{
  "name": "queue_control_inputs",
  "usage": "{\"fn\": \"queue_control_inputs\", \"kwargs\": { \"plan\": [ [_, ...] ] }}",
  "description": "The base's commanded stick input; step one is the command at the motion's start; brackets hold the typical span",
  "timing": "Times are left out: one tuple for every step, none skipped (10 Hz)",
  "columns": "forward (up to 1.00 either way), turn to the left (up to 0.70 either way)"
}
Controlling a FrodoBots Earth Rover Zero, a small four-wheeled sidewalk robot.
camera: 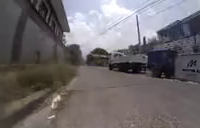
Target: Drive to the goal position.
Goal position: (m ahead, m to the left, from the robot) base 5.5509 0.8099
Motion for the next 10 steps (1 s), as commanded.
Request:
{"fn": "queue_control_inputs", "kwargs": {
  "plan": [
    [1.00,0.00],
    [1.00,0.00],
    [1.00,0.00],
    [1.00,0.00],
    [1.00,0.00],
    [1.00,0.00],
    [1.00,0.00],
    [1.00,0.00],
    [1.00,0.00],
    [1.00,0.00]
  ]
}}
